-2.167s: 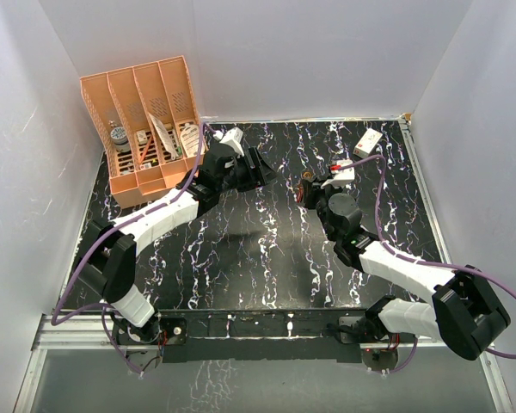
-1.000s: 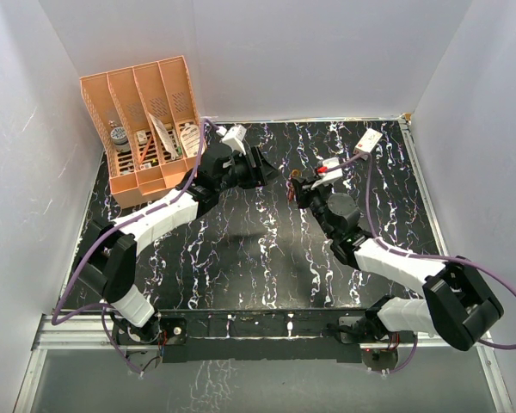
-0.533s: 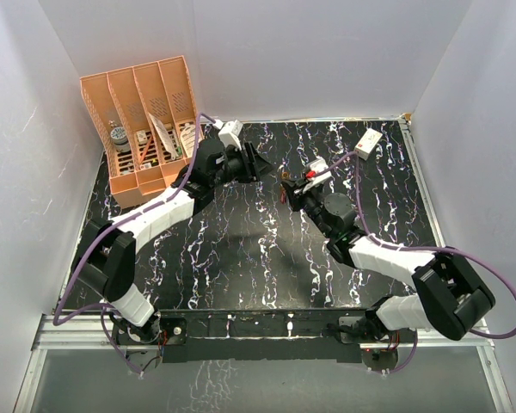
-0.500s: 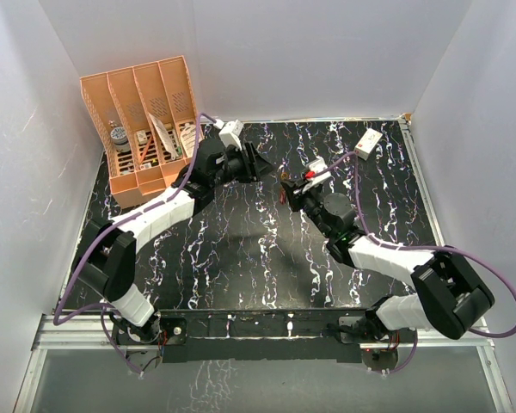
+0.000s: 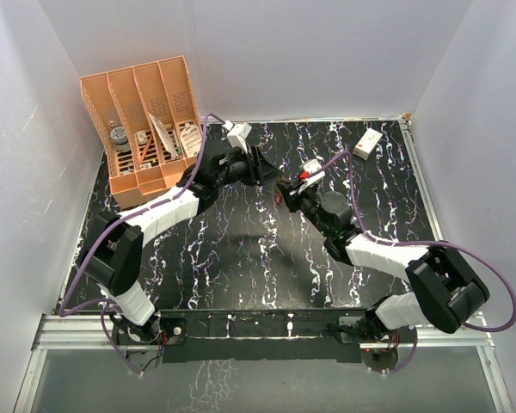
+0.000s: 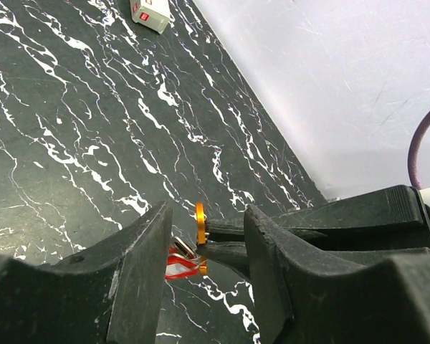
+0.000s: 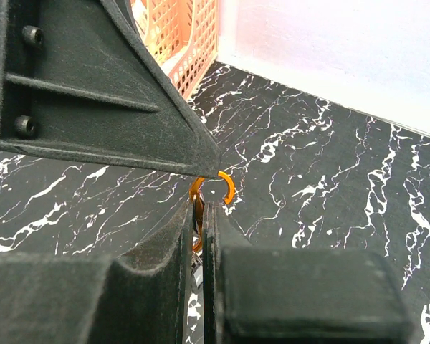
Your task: Put the keys on the keyring
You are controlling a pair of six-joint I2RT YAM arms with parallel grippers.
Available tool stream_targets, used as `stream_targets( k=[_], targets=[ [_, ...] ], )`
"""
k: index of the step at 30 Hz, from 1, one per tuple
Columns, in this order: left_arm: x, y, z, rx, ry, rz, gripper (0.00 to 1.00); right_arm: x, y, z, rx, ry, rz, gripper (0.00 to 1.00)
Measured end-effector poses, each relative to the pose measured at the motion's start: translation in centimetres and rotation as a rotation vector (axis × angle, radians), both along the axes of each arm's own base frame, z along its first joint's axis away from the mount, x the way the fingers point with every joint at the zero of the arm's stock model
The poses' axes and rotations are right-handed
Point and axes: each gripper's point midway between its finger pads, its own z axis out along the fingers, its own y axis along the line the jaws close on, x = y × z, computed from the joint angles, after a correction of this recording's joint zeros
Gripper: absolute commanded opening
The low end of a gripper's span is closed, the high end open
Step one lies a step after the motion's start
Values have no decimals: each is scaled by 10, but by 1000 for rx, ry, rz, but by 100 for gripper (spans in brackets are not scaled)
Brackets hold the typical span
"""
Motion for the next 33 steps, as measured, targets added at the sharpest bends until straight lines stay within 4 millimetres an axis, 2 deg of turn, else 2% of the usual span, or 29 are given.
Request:
stream_targets(
  k=[13,33],
  targets=[
    [-2,-1,1,-4,0,-14,41,3,6,2,0,-6,19,0],
    [-2,-3,-9,3,29,-19,30,4,9,6,8,-18,30,0]
  ],
)
